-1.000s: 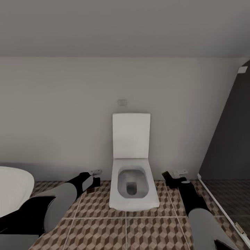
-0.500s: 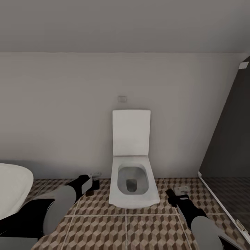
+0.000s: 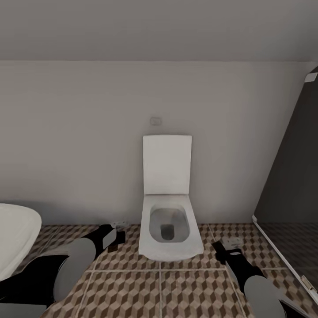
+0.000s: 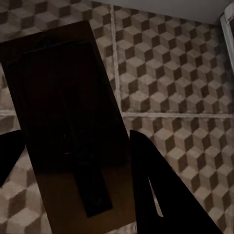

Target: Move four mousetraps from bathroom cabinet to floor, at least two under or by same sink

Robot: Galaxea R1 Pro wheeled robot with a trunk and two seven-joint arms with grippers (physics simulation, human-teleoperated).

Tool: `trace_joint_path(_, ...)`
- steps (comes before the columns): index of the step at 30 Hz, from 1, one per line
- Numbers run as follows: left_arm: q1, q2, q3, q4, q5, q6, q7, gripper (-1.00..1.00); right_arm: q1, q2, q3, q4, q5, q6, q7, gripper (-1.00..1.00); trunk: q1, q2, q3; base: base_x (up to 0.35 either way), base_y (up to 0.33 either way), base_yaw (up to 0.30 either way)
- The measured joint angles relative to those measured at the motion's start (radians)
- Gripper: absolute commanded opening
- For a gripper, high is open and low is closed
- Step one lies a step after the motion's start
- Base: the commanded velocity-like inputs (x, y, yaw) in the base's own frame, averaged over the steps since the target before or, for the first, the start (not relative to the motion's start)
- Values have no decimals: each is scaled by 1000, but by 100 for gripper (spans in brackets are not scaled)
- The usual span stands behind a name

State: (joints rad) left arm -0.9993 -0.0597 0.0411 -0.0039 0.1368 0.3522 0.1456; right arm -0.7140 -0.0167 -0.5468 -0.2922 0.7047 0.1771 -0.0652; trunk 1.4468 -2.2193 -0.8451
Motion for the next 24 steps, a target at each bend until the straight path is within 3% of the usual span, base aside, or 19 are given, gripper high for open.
trace_joint_path(9, 1, 0, 0, 0, 0, 0, 0, -100, 0, -21, -1, 0, -1, -1, 0, -100, 35, -63, -28, 0, 0, 0)
trace_joint_path(24, 1, 5, 0, 1, 4, 1, 0, -100, 0, -22, -1, 0, -2, -12, -1, -100, 92, -168, -75, 0, 0, 0)
